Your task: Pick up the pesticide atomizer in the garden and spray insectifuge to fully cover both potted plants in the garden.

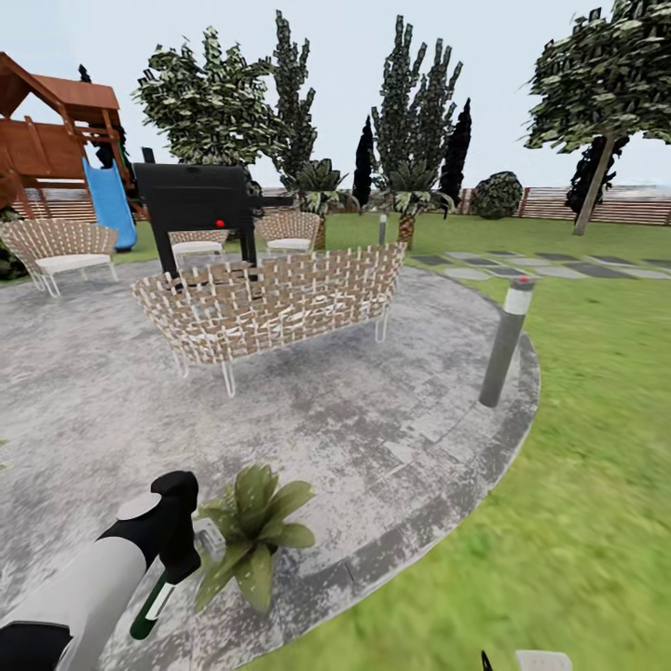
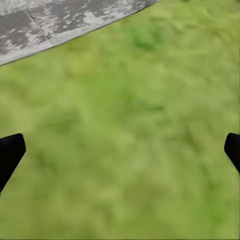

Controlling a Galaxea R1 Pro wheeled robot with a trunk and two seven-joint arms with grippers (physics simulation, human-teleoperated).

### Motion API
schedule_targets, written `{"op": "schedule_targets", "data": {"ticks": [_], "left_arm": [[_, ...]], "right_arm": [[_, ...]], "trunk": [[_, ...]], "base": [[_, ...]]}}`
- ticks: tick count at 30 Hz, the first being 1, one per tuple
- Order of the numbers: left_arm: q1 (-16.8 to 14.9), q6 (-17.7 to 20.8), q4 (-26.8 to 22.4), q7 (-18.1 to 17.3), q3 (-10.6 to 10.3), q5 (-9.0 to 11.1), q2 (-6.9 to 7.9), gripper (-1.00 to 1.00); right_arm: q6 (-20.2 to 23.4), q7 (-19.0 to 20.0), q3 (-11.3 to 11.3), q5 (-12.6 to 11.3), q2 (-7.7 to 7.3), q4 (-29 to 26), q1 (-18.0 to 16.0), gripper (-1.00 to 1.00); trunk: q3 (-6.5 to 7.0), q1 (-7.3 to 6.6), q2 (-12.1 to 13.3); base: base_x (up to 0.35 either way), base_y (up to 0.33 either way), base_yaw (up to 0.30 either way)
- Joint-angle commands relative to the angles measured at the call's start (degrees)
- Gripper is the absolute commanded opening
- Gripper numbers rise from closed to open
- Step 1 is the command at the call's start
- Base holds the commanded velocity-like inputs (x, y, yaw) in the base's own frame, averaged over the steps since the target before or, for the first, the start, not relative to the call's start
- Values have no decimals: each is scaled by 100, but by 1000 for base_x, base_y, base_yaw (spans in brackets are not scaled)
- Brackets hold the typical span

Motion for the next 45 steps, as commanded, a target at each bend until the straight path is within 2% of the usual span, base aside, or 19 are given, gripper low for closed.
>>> {"op": "schedule_targets", "data": {"ticks": [1, 7, 13, 25, 30, 38, 45], "left_arm": [[-4, 47, -7, -48, -29, -23, 2, -100], [-4, 47, -7, -46, -24, -23, -4, -100], [-4, 47, -16, -46, -28, -23, 4, -100], [13, 47, 9, -8, 10, -15, -5, -100], [20, 47, 10, -5, 20, -6, -4, -100], [16, 46, 10, 7, 22, -5, -8, -100], [18, 45, 6, -5, -10, -20, -4, -100]], "right_arm": [[-16, -29, -29, 60, 0, 7, -3, 100], [-16, -29, -29, 60, 0, 7, -3, 100], [-16, -29, -30, 60, -2, 4, -3, 100], [-16, -29, -28, 60, 0, 8, -3, 100], [-16, -29, -30, 60, 0, 5, -3, 100], [-16, -29, -28, 60, 0, 10, -3, 100], [-16, -29, -26, 60, 0, 10, -3, 100]], "trunk": [[-6, 1, -2], [-6, 1, -2], [-6, 1, -2], [-6, 1, -2], [-6, 1, -2], [-6, 1, -2], [-6, 1, -2]], "base": [[220, -211, 270], [142, -229, 276], [-153, -228, 80], [-24, -20, 222], [18, -25, 35], [129, -219, 9], [67, -158, 199]]}}
